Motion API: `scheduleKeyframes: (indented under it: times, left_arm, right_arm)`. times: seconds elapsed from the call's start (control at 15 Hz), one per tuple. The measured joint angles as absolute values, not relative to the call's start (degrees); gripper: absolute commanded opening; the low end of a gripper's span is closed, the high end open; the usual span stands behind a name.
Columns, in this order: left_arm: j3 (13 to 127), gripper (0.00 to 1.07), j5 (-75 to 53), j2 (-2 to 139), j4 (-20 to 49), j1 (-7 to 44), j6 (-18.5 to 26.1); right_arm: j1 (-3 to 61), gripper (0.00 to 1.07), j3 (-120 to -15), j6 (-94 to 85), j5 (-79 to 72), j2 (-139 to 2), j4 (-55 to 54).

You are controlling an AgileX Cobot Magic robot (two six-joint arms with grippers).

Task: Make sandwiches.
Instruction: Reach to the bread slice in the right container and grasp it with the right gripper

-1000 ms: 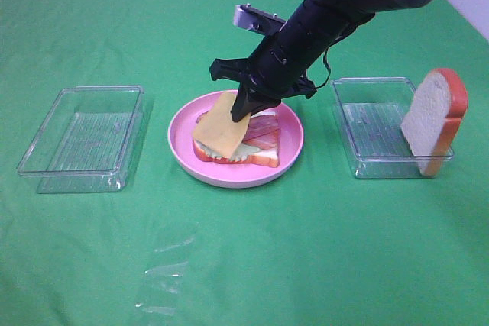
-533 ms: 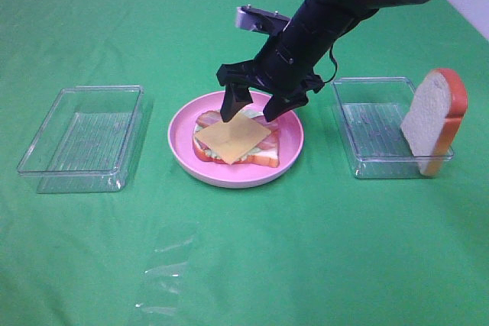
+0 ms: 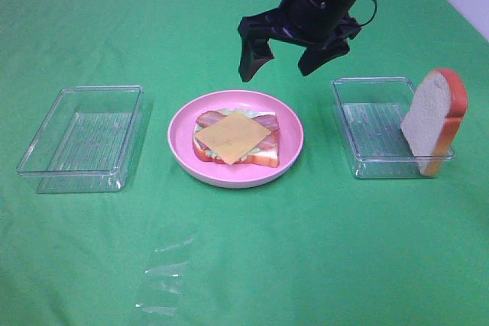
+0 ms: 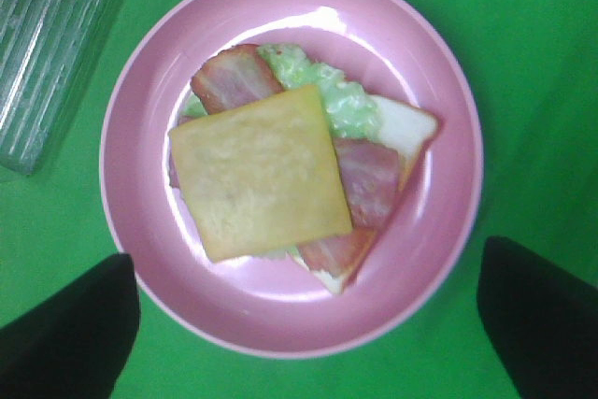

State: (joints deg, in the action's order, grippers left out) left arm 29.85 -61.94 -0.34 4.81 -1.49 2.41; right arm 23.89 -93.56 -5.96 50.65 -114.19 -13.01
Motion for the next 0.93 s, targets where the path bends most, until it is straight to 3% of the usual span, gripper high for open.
scheduleKeyframes:
  times: [0.4, 0.67, 0.93]
  left_arm:
    - [29.85, 1.00, -61.94, -0.34, 4.81, -1.49, 2.41]
    - [29.85, 1.00, -61.94, -0.34, 4.81, -1.49, 2.41]
    - [29.85, 1.00, -61.94, -0.34, 4.81, -1.49, 2.41]
  right_arm:
    - [16.62, 0.94, -101.76, 3.55, 68.81, -112.01, -1.78]
    - [7.33, 0.94, -102.56, 3.55, 69.27, -112.01, -0.74]
    - [2.81, 0.94, -101.30, 3.50, 69.27, -112.01, 0.00]
